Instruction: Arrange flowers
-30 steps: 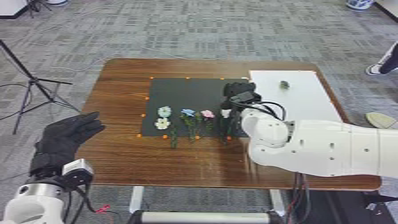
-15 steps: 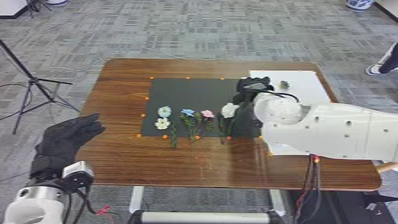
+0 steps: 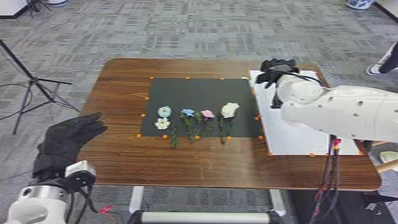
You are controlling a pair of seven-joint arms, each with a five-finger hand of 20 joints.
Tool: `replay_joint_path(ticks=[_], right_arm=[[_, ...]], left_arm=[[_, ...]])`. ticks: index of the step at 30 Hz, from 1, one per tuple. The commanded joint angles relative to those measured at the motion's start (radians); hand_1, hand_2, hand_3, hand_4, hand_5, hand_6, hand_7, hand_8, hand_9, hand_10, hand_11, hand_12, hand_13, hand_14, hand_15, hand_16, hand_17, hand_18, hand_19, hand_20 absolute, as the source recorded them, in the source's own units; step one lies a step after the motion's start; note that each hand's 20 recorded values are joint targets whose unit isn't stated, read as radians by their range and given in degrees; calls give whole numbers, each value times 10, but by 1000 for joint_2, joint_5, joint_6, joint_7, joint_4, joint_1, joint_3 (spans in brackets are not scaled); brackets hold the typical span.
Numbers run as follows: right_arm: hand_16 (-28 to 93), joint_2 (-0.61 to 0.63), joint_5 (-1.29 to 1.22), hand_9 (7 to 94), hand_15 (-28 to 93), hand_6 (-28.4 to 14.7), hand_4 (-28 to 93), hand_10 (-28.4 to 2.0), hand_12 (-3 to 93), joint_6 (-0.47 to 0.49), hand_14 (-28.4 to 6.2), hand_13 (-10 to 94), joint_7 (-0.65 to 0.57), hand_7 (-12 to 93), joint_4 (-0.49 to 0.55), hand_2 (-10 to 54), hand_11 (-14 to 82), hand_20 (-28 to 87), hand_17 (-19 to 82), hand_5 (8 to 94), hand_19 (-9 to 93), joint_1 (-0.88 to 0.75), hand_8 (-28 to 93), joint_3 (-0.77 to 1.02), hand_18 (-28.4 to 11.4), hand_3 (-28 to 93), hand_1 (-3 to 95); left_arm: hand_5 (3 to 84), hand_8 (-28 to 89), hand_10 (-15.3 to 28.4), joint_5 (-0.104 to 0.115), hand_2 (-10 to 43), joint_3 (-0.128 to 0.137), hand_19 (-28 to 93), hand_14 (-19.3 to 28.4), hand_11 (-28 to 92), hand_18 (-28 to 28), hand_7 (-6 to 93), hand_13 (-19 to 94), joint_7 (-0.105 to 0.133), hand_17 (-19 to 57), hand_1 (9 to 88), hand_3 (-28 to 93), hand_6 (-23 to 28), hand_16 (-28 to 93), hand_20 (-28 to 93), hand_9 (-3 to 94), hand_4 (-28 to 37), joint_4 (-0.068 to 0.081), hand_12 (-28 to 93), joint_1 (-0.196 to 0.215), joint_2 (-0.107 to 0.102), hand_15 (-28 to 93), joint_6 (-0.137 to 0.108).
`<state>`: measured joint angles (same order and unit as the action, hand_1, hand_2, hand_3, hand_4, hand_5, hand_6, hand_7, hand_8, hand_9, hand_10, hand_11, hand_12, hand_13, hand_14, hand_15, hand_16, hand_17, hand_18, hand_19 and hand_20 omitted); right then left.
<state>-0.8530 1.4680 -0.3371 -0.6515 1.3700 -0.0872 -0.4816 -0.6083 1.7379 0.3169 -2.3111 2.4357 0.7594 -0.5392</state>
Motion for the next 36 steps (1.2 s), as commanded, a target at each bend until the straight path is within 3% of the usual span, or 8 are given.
replay_joint_path(ticks=[1, 4, 12, 20, 24, 26, 34, 36], right_arm=[[69, 20, -40, 397, 709, -17, -250, -198, 145, 97, -218, 366, 23, 182, -91, 31, 174, 124, 55, 406, 754, -9, -152, 81, -253, 846, 223], [70, 38, -81, 401, 702, -14, -252, -195, 141, 126, -211, 398, 55, 184, -104, 24, 167, 134, 70, 409, 756, -6, -154, 81, -254, 853, 230], [97, 68, -87, 424, 686, -5, -250, -196, 134, 291, -180, 502, 74, 186, -120, 23, 142, 149, 113, 435, 751, -80, -154, 182, -258, 856, 229], [110, 50, -79, 426, 692, -1, -252, -199, 138, 237, -178, 504, 62, 180, -138, 21, 139, 158, 110, 426, 748, -94, -151, 176, -262, 859, 230], [111, 47, -88, 418, 694, 1, -252, -206, 139, 231, -177, 500, 62, 181, -142, 22, 136, 160, 109, 415, 746, -85, -151, 172, -263, 859, 231], [112, 45, -85, 416, 695, 2, -252, -209, 139, 227, -178, 498, 56, 181, -144, 22, 134, 162, 107, 413, 745, -81, -151, 162, -264, 860, 231], [113, 51, -96, 397, 704, 16, -252, -218, 140, 294, -189, 475, 52, 182, -158, 31, 128, 163, 97, 405, 736, -107, -154, 194, -272, 852, 226], [112, 49, -100, 395, 705, 17, -252, -202, 141, 307, -188, 472, 59, 182, -164, 32, 129, 164, 95, 409, 735, -115, -154, 203, -274, 852, 225]], left_arm=[[565, -107, 209, -19, 3, -10, 436, 239, 383, 178, 162, 338, -23, -56, 243, 881, 135, -94, 133, 473, -223, 9, 125, -38, 15, 571, 24], [565, -107, 209, -11, 3, -6, 436, 240, 382, 178, 162, 338, -7, -56, 243, 881, 135, -94, 132, 474, -223, 8, 125, -38, 6, 571, 17], [565, -107, 208, -20, 3, -6, 436, 239, 383, 178, 162, 339, -20, -56, 243, 880, 135, -94, 133, 474, -222, 9, 125, -48, 21, 571, 24], [565, -107, 208, -24, 3, -18, 437, 239, 385, 178, 162, 339, -19, -56, 244, 881, 136, -94, 133, 474, -223, 18, 125, -74, 20, 571, 33], [565, -107, 208, -16, 3, -22, 436, 239, 385, 178, 162, 340, -6, -55, 245, 881, 136, -94, 132, 476, -223, 22, 124, -78, 11, 571, 31], [565, -107, 208, -19, 4, -22, 436, 239, 385, 178, 163, 340, -13, -55, 246, 881, 136, -94, 132, 475, -223, 21, 124, -80, 17, 572, 35], [566, -107, 208, -24, 4, -23, 436, 239, 387, 177, 162, 340, -23, -55, 246, 882, 136, -94, 132, 475, -223, 22, 124, -91, 22, 571, 37], [566, -107, 208, -31, 4, -21, 436, 239, 387, 177, 161, 340, -25, -55, 245, 882, 137, -94, 132, 476, -223, 20, 124, -89, 24, 572, 34]])
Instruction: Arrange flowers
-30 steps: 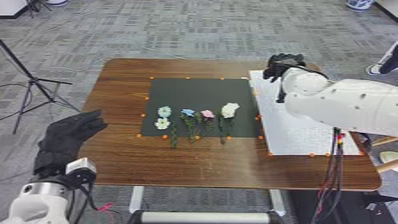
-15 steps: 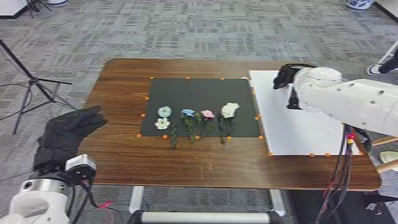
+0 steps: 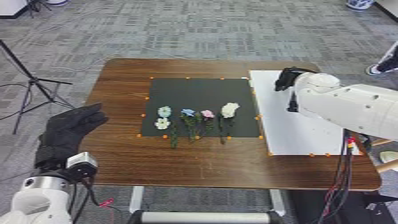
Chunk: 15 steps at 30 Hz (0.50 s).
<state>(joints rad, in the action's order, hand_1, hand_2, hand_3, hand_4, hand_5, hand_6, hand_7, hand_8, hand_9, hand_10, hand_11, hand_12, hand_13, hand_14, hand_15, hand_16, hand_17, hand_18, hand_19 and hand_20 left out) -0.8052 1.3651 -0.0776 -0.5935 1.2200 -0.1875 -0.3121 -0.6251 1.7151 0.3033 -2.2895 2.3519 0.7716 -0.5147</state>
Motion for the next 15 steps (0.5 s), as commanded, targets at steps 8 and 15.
replay_joint_path(ticks=[8, 15], right_arm=[[116, 11, 32, 449, 711, -16, -249, -119, 139, 76, -179, 495, -1, 177, 6, 39, 160, 175, 92, 478, 727, -42, -153, 59, -279, 846, 227], [134, 11, 53, 527, 725, -41, -251, -122, 134, 41, -155, 520, -5, 173, 13, 38, 180, 187, 95, 566, 722, -54, -157, 48, -267, 850, 243]], left_arm=[[566, -107, 208, -30, 4, 0, 436, 239, 388, 177, 163, 341, -44, -55, 247, 881, 136, -94, 132, 476, -223, 2, 124, -17, 29, 573, 21], [566, -108, 209, -40, 5, 0, 436, 238, 388, 177, 162, 342, -57, -54, 247, 881, 137, -94, 133, 476, -223, 4, 123, -22, 33, 573, 35]])
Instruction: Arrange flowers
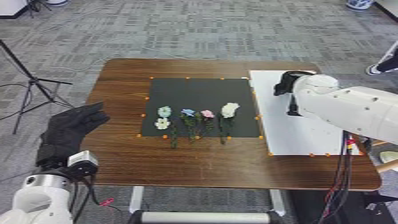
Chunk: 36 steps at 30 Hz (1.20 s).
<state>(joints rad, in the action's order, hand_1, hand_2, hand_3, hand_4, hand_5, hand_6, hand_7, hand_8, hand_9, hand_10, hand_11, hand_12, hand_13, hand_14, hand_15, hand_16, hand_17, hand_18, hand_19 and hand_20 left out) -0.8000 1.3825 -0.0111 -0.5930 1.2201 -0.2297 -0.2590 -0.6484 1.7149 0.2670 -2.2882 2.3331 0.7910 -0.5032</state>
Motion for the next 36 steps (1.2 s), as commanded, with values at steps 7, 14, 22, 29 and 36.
replay_joint_path(ticks=[7, 14, 22, 29, 36], right_arm=[[262, -11, 127, 741, 650, 3, -281, -85, 222, -256, -52, 626, -90, 269, 8, -69, 170, 169, 159, 726, 748, -27, -105, -75, -204, 792, 466], [270, 2, 45, 772, 624, 22, -282, -87, 263, -264, -56, 645, -73, 351, 28, -84, 187, 155, 175, 708, 764, 8, -95, -71, -202, 795, 455], [106, -2, 7, 415, 677, 20, -266, -229, 144, -195, -192, 440, -19, 193, 36, -17, 154, 148, 95, 335, 728, 19, -161, -47, -267, 871, 267], [109, 3, 47, 470, 697, 20, -259, -218, 158, -268, -190, 461, -56, 220, 84, -17, 212, 157, 101, 396, 726, 44, -165, -78, -279, 869, 261], [85, -9, 32, 330, 707, 16, -251, -235, 150, -246, -241, 331, -46, 196, 67, 2, 146, 166, 77, 272, 695, 60, -162, -72, -284, 863, 225]], left_arm=[[566, -107, 209, -15, 5, 5, 436, 239, 387, 177, 163, 341, -27, -55, 246, 881, 137, -94, 133, 477, -224, -1, 123, 7, 20, 573, 19], [566, -107, 208, -7, 5, -3, 436, 239, 388, 177, 163, 341, -12, -55, 244, 882, 137, -94, 133, 476, -223, 2, 124, 4, 13, 572, 14], [565, -107, 209, 4, 5, -12, 435, 239, 388, 177, 163, 342, 10, -54, 246, 882, 136, -94, 133, 476, -224, 5, 123, 4, -2, 572, 11], [566, -108, 209, 2, 5, -10, 435, 239, 388, 177, 163, 343, 6, -54, 246, 882, 136, -94, 133, 476, -224, 3, 123, 9, 1, 572, 4], [565, -108, 208, -7, 5, -26, 434, 239, 388, 177, 164, 343, -4, -54, 246, 882, 136, -94, 133, 477, -223, 11, 123, -20, 2, 572, 19]])
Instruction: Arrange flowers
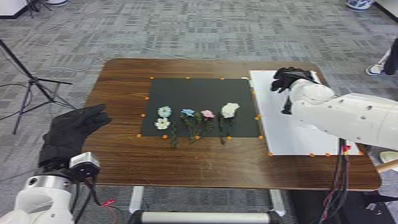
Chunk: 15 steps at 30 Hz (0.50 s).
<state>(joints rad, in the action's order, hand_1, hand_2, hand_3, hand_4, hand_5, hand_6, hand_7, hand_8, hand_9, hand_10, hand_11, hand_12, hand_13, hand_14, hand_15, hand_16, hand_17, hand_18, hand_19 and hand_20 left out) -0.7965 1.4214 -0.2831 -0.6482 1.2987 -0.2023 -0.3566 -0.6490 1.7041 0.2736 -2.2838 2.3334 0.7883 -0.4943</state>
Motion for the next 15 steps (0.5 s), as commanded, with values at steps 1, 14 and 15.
replay_joint_path(ticks=[1, 14, 15], right_arm=[[80, -15, -16, 323, 698, 12, -250, -215, 148, 51, -243, 329, 9, 192, -18, 6, 137, 167, 77, 270, 694, 31, -160, 33, -284, 862, 222], [64, -12, -132, 268, 640, -45, -248, -113, 109, 309, -229, 366, 47, 135, -147, 28, 105, 180, 93, 320, 704, -13, -138, 143, -284, 856, 213], [67, -14, -134, 280, 647, -47, -248, -113, 108, 317, -228, 374, 45, 136, -149, 29, 110, 182, 94, 327, 707, -12, -138, 143, -284, 855, 213]], left_arm=[[565, -108, 209, -7, 5, -16, 434, 239, 388, 177, 164, 343, -10, -54, 246, 882, 136, -94, 133, 476, -223, 6, 124, -21, 3, 572, 10], [565, -108, 209, 15, 4, -19, 435, 239, 388, 178, 165, 343, 26, -55, 247, 883, 136, -94, 134, 476, -223, 6, 124, -22, -13, 573, -8], [565, -108, 209, 13, 5, -18, 435, 239, 388, 178, 165, 343, 24, -55, 247, 883, 136, -94, 133, 477, -223, 4, 124, -20, -11, 573, -11]])
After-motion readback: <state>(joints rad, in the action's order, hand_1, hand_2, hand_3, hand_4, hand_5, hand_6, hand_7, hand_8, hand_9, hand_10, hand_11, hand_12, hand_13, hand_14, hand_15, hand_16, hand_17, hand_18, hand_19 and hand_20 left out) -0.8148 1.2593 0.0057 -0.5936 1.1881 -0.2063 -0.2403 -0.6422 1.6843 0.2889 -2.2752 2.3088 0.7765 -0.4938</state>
